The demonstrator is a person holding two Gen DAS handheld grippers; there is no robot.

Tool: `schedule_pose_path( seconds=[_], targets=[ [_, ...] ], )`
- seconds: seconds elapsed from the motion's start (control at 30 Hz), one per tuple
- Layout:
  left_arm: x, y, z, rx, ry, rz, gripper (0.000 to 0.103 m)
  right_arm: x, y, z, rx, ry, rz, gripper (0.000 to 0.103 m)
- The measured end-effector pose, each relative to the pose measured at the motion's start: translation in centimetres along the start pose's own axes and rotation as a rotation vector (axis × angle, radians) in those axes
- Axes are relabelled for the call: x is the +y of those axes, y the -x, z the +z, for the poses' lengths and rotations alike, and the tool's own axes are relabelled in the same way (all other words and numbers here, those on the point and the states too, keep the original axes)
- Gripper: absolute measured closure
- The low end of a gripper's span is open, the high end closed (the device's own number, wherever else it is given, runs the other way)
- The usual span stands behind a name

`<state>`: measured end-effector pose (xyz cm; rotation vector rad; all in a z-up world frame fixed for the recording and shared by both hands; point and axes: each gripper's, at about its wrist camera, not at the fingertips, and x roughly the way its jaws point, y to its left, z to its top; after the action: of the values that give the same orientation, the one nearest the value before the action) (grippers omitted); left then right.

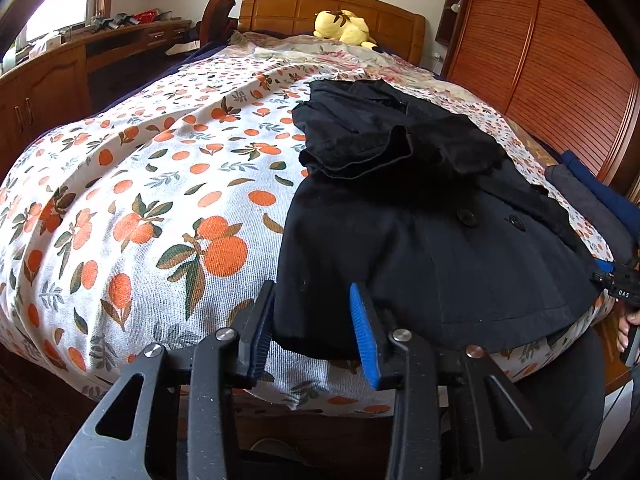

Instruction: Fold large clothes

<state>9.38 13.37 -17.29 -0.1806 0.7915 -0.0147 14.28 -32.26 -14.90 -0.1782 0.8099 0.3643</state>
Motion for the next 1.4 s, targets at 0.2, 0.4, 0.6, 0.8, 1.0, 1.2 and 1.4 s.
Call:
schedule_pose_path(
  seconds=[0.2,0.4,0.6,0.8,1.0,1.2,1.4],
  targets=[
    [-0.2,0.4,0.1,-0.001,-0.003,0.005,0.09,0.2,0.1,0.0,-0.005,0.009,0.016,0.051],
    [-0.8,2.8,1.5,-0.063,0.004,-0.015,0.098,0.7,1.3,1.8,-0.018,0.068,0.067,0.095],
    [-1.9,7.7,3.4,-0.183,0.003,-0.041,0.098,0.5,6.5,3.6,-0.14,0.039,0.112,0.096],
    [-2.3,13.4,3.9,-0.275,-0.004,-0.059,0.098,0.8,12.2,3.2,-0.214,0.049,0.138,0.096],
    [-2.5,18.9,3.4,-0.357,-0.011,-0.08,0.098,1.0,17.7,1.5,-0.279,0.045,0.164,0.096],
    [-2.4,17.4,3.8,-0.328,-0.011,-0.058,0.098,0.3,15.8,1.0,-0.267,0.031,0.169,0.096],
    [-1.4,12.5,5.9,-0.3,0.036,-0.013,0.098,-0.5,10.2,3.2,-0.256,-0.007,0.16,0.096]
  ],
)
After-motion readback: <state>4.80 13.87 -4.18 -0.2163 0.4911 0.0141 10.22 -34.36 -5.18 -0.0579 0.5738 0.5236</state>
